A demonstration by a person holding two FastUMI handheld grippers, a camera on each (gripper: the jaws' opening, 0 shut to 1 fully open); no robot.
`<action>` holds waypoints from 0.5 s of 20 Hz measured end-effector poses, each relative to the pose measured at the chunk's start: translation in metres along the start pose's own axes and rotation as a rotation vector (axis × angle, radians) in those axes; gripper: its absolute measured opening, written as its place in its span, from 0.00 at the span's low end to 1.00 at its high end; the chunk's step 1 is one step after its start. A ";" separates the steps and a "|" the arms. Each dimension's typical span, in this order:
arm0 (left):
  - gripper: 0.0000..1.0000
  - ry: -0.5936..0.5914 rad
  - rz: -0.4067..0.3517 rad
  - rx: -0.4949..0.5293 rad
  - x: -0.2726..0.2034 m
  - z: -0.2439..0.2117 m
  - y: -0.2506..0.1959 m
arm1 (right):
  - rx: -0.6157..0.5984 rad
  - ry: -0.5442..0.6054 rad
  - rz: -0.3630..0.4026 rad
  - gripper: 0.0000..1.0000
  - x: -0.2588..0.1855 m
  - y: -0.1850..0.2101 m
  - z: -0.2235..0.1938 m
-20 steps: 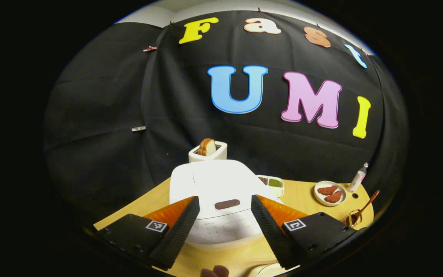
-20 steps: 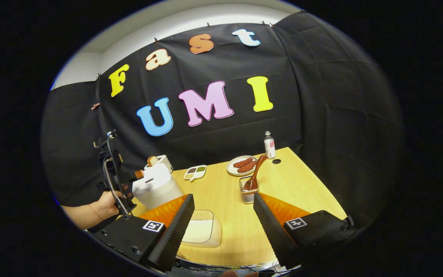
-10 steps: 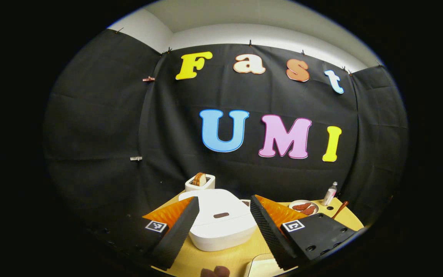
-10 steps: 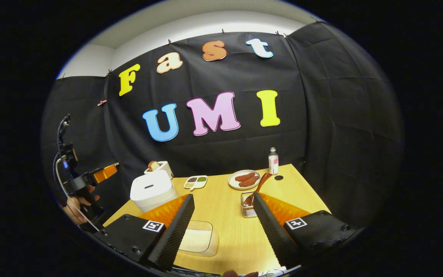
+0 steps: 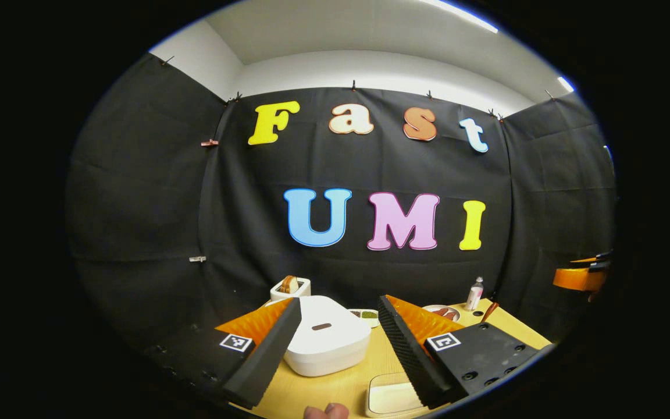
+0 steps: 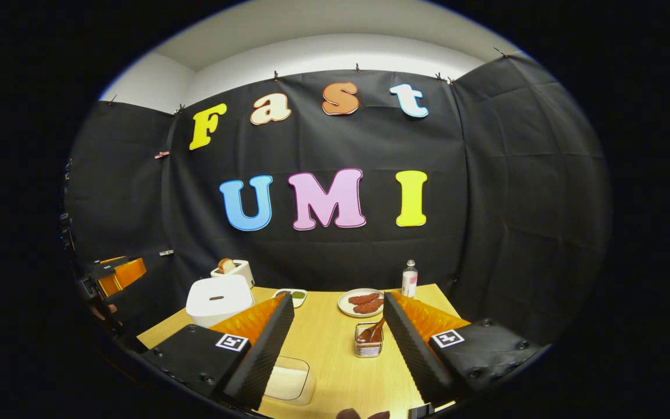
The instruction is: Close the left gripper, press the button to open the rice cooker; take a wooden spoon from the chopstick holder with the right hand, scoop a spoonful of rice and pour it into the rice cooker, then put the wooden spoon back into the chopstick holder.
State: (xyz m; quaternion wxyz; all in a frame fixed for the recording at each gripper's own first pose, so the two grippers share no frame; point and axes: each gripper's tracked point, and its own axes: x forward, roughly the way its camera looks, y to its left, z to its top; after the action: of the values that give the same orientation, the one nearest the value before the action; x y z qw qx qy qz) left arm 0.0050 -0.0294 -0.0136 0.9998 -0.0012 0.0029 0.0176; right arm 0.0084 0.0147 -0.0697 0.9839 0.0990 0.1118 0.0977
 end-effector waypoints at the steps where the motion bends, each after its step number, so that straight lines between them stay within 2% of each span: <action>1: 0.93 0.002 -0.002 0.000 -0.003 -0.001 -0.001 | 0.002 -0.001 0.000 0.98 0.002 0.000 0.001; 10: 0.93 0.034 0.009 -0.009 -0.002 -0.014 0.006 | 0.007 0.008 -0.001 0.98 0.004 0.004 -0.002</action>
State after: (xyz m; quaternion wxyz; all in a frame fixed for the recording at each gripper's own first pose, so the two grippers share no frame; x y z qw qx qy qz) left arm 0.0025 -0.0232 -0.0271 0.9995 -0.0062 0.0197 0.0223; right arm 0.0109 0.0197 -0.0717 0.9832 0.1022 0.1161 0.0970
